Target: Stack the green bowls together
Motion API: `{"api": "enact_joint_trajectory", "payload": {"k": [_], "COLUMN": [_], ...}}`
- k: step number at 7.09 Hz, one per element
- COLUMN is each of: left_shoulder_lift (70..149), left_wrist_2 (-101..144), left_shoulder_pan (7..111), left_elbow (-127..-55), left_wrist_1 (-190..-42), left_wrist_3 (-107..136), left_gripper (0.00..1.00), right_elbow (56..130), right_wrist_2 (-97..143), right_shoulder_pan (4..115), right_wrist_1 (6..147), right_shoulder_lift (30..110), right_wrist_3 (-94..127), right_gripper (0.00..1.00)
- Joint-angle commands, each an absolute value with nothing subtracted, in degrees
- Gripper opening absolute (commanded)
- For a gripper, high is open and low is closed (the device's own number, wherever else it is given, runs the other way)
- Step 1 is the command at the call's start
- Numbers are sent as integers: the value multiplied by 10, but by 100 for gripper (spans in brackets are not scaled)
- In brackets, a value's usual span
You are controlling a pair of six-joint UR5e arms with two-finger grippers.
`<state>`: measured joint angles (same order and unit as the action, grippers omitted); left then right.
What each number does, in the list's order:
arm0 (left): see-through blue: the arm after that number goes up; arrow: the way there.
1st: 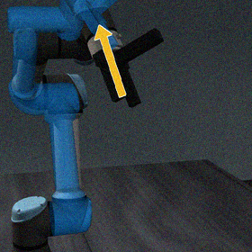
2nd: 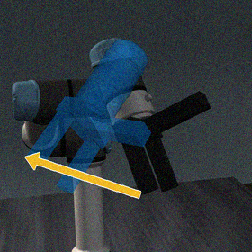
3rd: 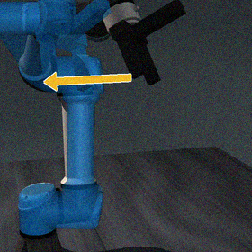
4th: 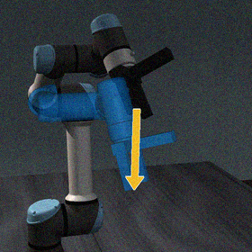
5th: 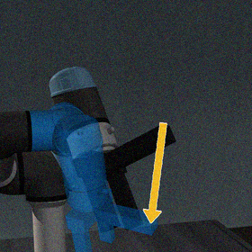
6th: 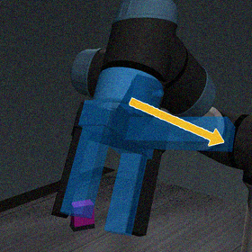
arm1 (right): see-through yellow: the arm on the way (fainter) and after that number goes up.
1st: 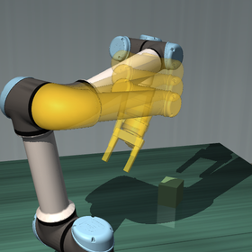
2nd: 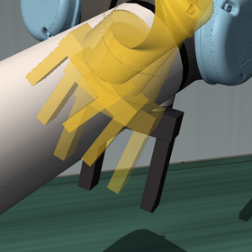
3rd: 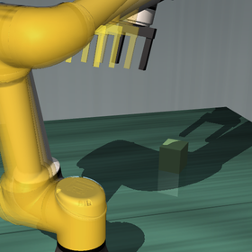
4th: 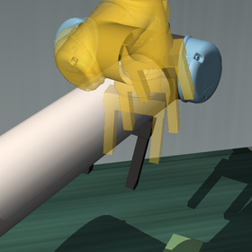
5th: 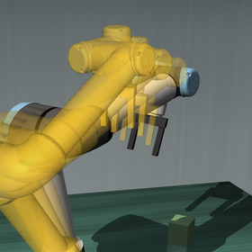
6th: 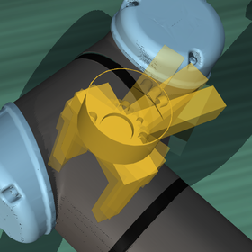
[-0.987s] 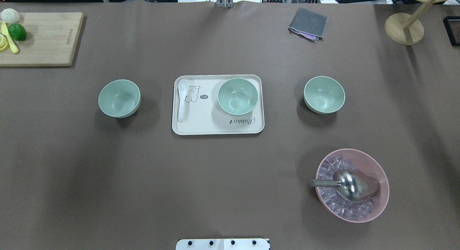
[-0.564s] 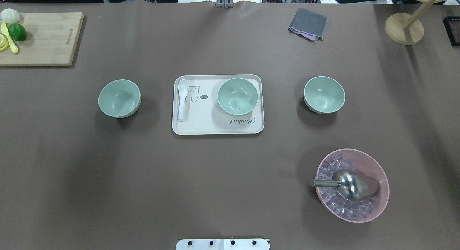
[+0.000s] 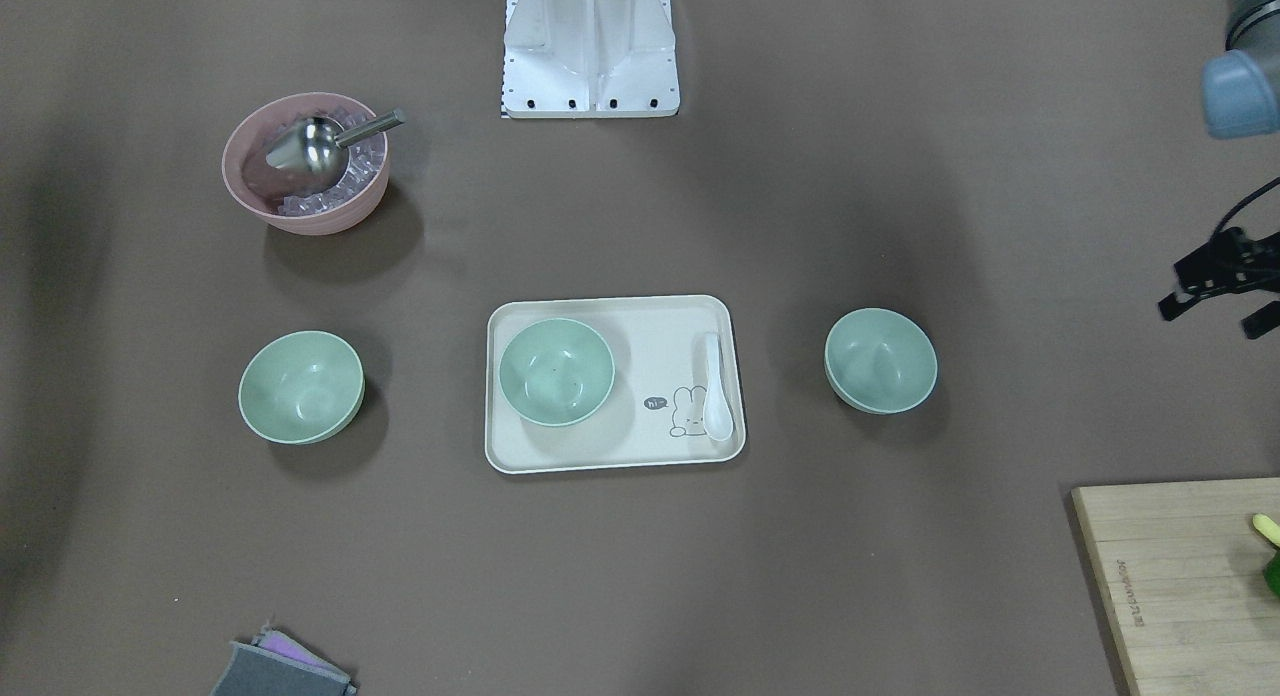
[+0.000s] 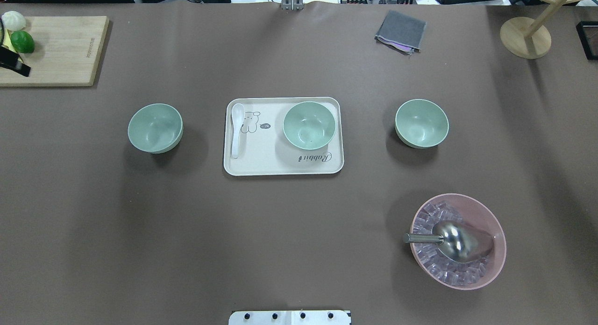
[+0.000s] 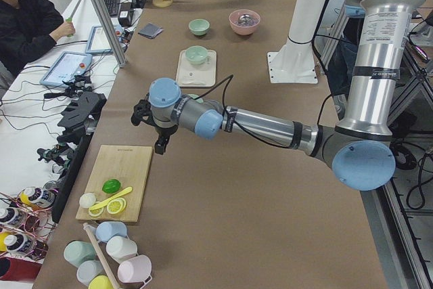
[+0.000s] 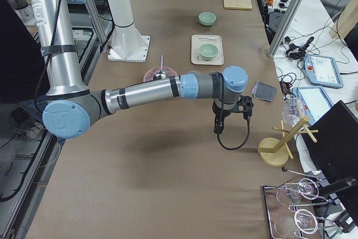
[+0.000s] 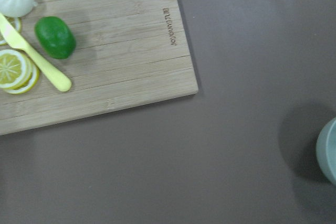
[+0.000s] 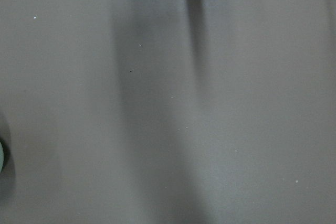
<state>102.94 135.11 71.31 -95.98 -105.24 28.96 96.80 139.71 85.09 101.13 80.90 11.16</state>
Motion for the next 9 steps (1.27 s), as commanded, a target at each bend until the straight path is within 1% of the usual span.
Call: {"api": "enact_joint_trajectory", "payload": {"k": [1, 2, 5, 6, 7, 8, 9], "left_shoulder_lift": [1070, 1082, 1091, 1092, 1093, 1094, 1094], "left_wrist_2": [1238, 1217, 1213, 1213, 1214, 1214, 1215], "left_shoulder_pan": [573, 536, 505, 503, 503, 499, 498], "left_elbow": [-959, -943, -884, -879, -879, -872, -874], "left_wrist_1": [-1075, -1077, -1120, -1122, -1122, -1123, -1123], "left_wrist_3": [427, 458, 470, 470, 469, 464, 463], "left_gripper": [98, 98, 97, 88, 51, 28, 0], "right_elbow": [972, 972, 972, 972, 972, 972, 972], "right_wrist_2": [1392, 1390, 1382, 1382, 1382, 1382, 1381], "right_shoulder_pan": [831, 823, 814, 806, 797, 791, 784], "right_wrist_1": [1008, 1007, 995, 993, 981, 979, 979], "right_shoulder_lift": [798, 798, 796, 792, 791, 788, 782], "right_wrist_3": [133, 134, 137, 155, 168, 177, 177], "right_gripper": [100, 100, 100, 100, 100, 100, 100]}}
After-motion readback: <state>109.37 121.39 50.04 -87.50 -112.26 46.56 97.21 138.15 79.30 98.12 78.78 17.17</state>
